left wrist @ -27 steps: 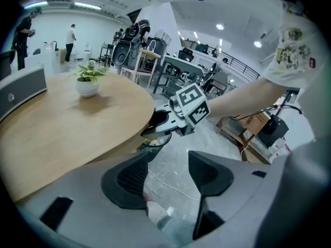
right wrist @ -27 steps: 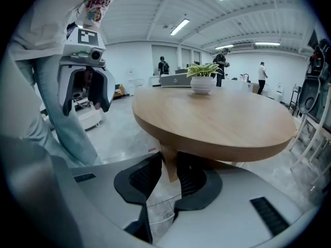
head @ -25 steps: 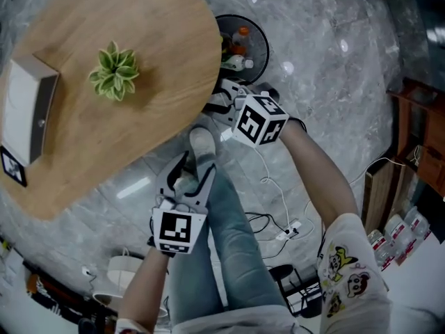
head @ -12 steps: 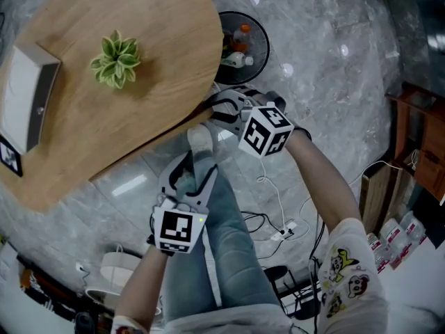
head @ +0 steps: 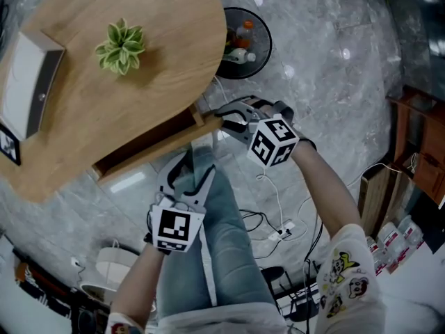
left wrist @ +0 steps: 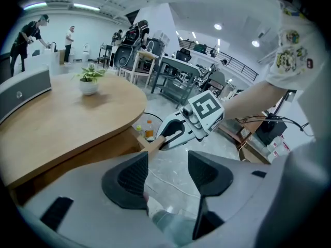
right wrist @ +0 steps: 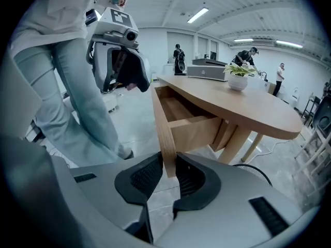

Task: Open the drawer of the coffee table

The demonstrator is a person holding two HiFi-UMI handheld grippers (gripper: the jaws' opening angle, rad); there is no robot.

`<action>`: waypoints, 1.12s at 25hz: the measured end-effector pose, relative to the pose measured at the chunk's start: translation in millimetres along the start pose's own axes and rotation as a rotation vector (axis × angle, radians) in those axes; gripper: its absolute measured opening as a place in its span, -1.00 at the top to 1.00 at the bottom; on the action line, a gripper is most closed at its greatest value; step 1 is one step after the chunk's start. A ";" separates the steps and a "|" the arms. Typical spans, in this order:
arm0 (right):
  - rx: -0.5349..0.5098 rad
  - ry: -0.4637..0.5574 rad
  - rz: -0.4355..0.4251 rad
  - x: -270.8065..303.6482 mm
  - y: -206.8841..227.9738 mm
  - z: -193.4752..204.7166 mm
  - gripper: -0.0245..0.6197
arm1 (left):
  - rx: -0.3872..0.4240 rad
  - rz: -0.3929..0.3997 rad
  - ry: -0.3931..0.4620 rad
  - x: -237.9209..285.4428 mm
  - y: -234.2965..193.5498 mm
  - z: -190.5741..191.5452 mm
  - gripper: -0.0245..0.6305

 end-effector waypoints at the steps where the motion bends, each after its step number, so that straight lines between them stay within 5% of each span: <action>1: -0.005 -0.004 0.000 -0.3 0.2 -0.4 0.70 | 0.003 -0.002 0.001 -2.7 -0.1 0.1 0.21; 11: -0.190 -0.112 -0.073 1.3 1.8 -4.5 0.73 | 0.016 -0.061 0.026 -19.8 -8.3 8.1 0.21; 15: -0.161 -0.128 -0.077 3.8 1.8 -6.1 0.73 | 0.144 -0.144 -0.026 -23.3 -30.8 16.0 0.21; 28: -0.199 -0.126 -0.039 16.3 -7.5 -20.9 0.72 | 0.120 -0.179 -0.132 -16.2 -56.3 34.3 0.21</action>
Point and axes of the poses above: the fingertips, and each gripper's own axes: x forward along the fingers, y to its right, z out of its underside, the point moved 6 cm from there along -x, backward along the fingers, and after that the axes turned 11 degrees about x, right-handed, at the moved point
